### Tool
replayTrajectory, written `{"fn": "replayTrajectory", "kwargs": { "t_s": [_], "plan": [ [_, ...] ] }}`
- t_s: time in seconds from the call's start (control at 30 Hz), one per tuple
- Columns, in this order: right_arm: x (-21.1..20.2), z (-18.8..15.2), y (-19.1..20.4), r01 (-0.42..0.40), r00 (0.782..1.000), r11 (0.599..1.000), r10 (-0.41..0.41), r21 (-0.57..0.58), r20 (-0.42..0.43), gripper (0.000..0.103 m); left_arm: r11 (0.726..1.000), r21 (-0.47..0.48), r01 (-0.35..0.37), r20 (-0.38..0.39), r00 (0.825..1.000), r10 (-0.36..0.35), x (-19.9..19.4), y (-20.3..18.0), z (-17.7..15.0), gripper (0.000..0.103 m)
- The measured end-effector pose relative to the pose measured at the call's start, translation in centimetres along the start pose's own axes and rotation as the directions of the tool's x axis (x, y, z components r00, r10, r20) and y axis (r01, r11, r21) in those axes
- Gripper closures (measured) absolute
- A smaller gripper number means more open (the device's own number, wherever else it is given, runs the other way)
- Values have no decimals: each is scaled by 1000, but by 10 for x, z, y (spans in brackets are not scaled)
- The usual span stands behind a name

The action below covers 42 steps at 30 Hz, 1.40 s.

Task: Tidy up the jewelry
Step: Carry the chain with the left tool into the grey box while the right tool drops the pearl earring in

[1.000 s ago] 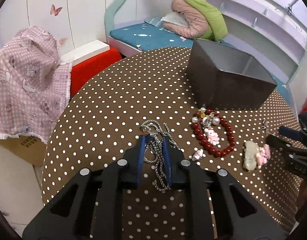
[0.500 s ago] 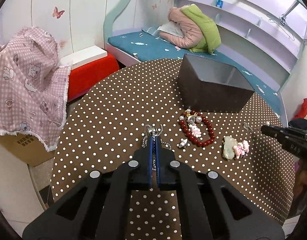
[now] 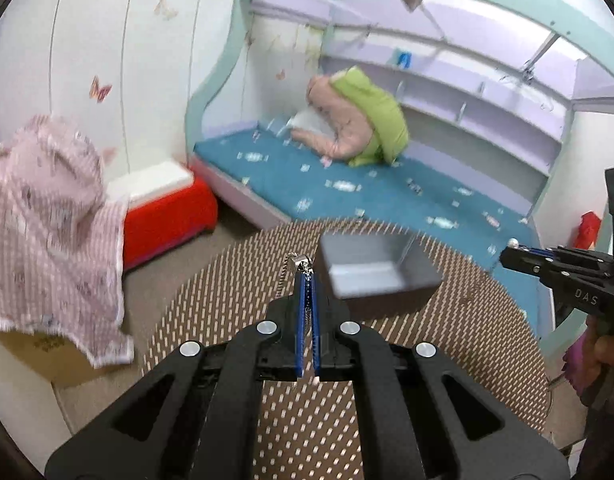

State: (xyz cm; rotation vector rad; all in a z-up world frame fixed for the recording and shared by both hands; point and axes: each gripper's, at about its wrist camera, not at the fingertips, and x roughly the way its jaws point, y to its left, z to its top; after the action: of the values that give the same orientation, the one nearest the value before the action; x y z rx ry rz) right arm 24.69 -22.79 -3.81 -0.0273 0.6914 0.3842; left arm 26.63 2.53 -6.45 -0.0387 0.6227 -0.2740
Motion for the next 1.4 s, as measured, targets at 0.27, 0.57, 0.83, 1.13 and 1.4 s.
{"fn": "replayTrajectory", "kwargs": {
  "t_s": [0.27,0.57,0.83,1.13,1.4],
  "plan": [
    [4,53,-5,-3,997,999,6,-39,73,91,995,28,94,87,992,-96,-8,-17,71,100],
    [64,57,-23,-26,999,1000,26,4,-31,91,989,31,147,28,989,-148,39,-40,102,100],
    [108,40,-32,-28,988,999,33,31,-153,89,991,37,128,-113,986,-124,98,-45,82,99],
    [107,23,-38,26,987,998,-18,52,-162,29,1000,-7,-10,-131,991,9,112,-28,57,10],
    [64,16,-37,111,994,988,-112,110,1,7,990,-31,-135,-28,991,134,66,-17,35,5]
  ]
}}
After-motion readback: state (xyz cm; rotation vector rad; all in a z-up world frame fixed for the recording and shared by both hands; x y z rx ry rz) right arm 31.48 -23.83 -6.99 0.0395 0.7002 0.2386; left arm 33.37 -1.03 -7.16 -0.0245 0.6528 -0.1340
